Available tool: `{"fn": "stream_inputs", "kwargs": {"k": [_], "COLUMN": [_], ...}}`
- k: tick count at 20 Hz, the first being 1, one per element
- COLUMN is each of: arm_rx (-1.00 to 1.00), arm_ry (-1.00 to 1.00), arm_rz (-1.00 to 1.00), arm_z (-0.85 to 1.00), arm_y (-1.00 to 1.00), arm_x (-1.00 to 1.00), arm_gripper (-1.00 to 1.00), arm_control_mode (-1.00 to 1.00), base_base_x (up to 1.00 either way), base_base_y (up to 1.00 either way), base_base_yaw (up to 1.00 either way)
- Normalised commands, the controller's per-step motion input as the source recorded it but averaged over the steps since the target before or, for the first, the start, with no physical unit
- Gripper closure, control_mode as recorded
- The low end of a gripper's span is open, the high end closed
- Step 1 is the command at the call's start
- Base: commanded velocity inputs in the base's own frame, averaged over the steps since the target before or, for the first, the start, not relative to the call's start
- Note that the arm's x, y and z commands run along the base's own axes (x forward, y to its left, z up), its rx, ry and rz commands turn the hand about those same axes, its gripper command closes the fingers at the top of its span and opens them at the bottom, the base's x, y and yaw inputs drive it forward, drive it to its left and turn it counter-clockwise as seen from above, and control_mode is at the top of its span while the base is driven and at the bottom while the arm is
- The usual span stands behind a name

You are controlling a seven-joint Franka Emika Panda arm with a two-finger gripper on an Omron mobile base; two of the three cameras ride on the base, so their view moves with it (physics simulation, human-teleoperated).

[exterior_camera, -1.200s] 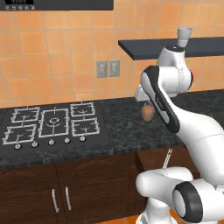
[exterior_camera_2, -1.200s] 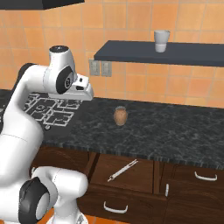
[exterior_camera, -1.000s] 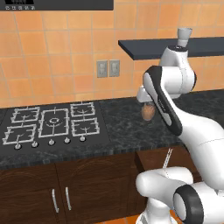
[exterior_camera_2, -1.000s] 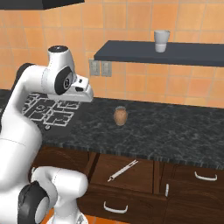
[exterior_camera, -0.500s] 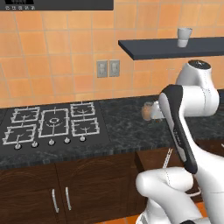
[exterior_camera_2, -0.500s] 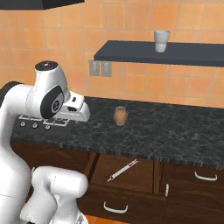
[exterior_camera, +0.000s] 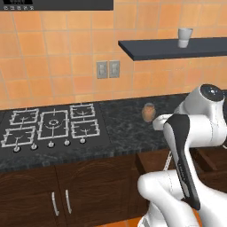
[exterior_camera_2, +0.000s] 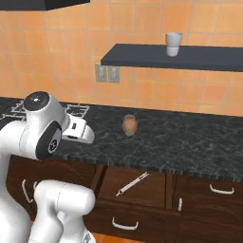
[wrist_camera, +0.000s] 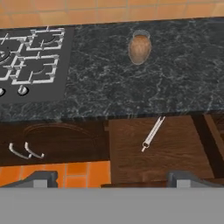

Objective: Pick the tongs from the drawer and place it on the counter.

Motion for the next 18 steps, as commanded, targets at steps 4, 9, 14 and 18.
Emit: {"fn": "stream_inputs", "kwargs": {"k": [4, 9, 14, 18], "arm_rx": [0.0, 0.0, 0.0, 0.0], "arm_ry": [0.0, 0.0, 0.0, 0.0], "arm_rz": [0.0, 0.0, 0.0, 0.0], "arm_z": [0.0, 0.0, 0.0, 0.0], "arm_y": [0.0, 0.0, 0.0, 0.0], "arm_x": [0.0, 0.0, 0.0, 0.0], "arm_gripper": [-1.0, -1.0, -1.0, -1.0], "arm_control_mode": [1.0, 1.0, 1.0, 1.0], "base_base_x": [-0.34, -0.26, 0.15, 0.4], "base_base_y": [0.74, 0.93, 0.59, 0.25], "base_base_yaw": [-0.32, -0.57, -0.69, -0.67]}}
